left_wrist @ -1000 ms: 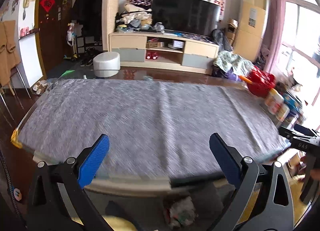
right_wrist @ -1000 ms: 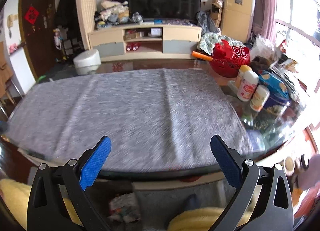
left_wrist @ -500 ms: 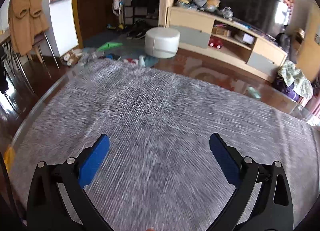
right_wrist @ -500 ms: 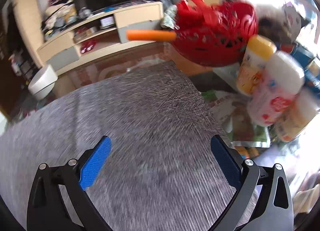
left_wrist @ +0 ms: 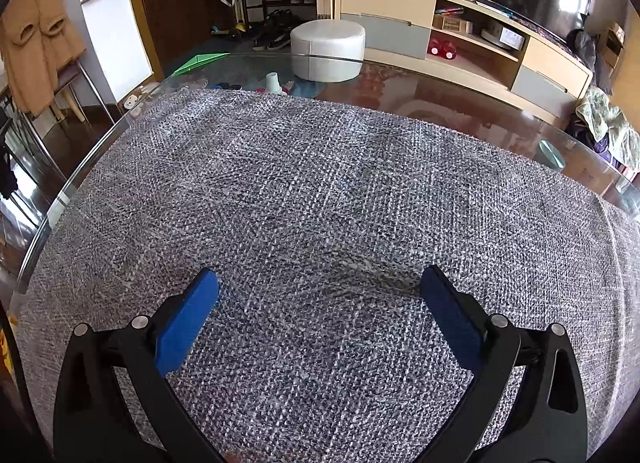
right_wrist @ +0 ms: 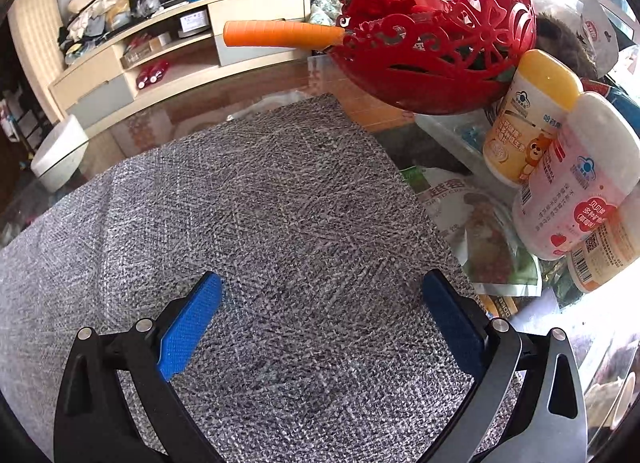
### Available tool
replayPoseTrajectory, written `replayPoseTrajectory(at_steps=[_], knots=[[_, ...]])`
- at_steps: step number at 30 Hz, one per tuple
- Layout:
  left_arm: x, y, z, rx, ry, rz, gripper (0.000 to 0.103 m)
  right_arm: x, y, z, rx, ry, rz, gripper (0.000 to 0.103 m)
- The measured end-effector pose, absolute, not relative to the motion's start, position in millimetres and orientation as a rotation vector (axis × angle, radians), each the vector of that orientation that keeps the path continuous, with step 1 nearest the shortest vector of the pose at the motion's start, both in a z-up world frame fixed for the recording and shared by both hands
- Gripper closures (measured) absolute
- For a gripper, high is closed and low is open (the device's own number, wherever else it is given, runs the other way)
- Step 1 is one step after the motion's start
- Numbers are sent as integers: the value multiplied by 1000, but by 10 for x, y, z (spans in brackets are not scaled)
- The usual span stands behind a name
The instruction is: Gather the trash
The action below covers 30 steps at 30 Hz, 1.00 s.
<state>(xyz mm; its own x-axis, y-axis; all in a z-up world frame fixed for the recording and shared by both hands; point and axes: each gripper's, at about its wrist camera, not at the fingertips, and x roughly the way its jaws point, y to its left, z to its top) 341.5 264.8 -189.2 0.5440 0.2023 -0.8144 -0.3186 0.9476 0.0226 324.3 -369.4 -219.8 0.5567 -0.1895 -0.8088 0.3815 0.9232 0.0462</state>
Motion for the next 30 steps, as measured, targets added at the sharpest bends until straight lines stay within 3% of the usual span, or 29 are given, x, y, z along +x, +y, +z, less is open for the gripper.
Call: replayPoseTrajectory(at_steps=[30], knots=[[3427,2652,-1893,-134,947,309,7,3250,-3689,-2199,226,922,-340,2]])
